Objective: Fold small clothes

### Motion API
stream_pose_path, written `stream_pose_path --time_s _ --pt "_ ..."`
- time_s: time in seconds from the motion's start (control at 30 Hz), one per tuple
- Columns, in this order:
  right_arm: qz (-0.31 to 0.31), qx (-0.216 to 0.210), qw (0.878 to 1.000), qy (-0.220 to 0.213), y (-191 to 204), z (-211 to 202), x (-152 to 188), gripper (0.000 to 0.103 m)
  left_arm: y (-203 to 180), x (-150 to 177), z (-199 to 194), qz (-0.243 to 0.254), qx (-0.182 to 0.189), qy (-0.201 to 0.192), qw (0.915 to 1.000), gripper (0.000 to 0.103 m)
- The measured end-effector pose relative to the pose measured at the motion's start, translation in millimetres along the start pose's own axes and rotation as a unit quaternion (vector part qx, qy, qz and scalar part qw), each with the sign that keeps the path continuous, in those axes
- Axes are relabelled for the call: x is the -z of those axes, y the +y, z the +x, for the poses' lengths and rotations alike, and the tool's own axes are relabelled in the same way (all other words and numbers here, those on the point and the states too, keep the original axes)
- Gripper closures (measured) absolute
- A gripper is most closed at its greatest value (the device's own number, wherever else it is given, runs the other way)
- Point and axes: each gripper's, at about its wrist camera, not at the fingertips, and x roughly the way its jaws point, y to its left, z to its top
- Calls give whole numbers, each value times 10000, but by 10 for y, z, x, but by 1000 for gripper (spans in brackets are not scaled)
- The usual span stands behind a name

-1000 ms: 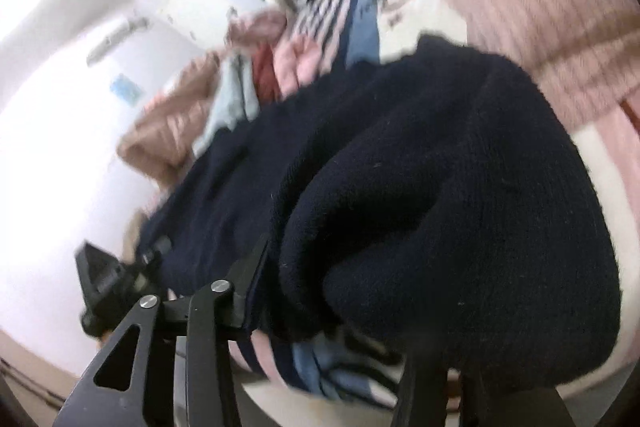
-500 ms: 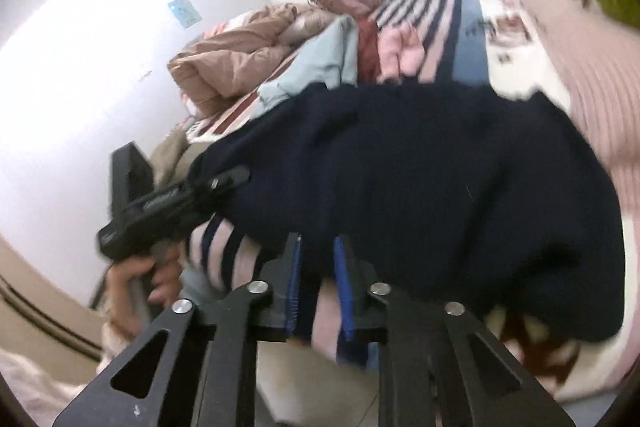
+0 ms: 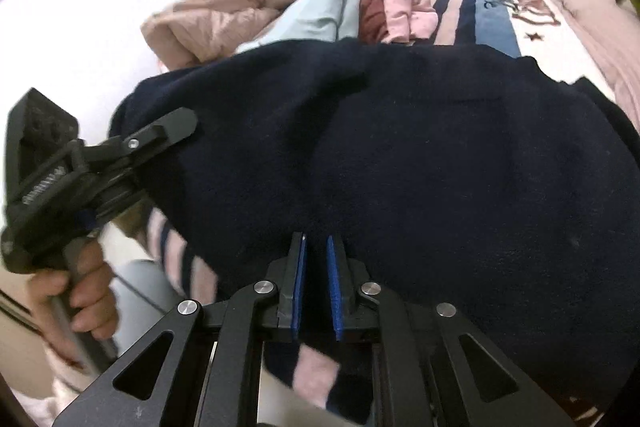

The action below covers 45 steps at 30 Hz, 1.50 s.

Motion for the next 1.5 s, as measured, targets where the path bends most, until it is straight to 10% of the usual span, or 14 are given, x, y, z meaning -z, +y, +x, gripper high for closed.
stream_pose_path --time_s 0.4,0.53,0.67,0.73,0.83,1.07,1.3,1.5 --pt "1255 821 9692 -1951 -1217 -1927 366 78 -1526 -3 597 1900 175 323 9811 72" --pt "1515 844 9593 -2228 -1419 -2215 577 78 -2045 339 984 2608 571 830 9601 72" --pt "1667 814 9564 -2255 -1552 -2251 683 78 -2364 906 1359 3584 512 1511 9198 70" --pt "1763 793 9549 -2255 -1637 -2267 734 78 -2429 1003 1319 3817 496 1398 9123 55" --pt "1836 782 9541 -2235 -1697 -2257 756 78 -2426 920 1182 3542 990 1495 9178 25" --pt "1160 639 9639 -2310 -1399 -2305 544 72 -2298 611 651 2939 1510 1361 9340 18" --pt "180 258 9801 -1960 -798 -1929 98 72 -1819 258 257 2483 820 685 9628 14" --pt "315 1235 9811 -1459 -922 -1582 178 72 -1215 166 395 1767 562 846 9790 6"
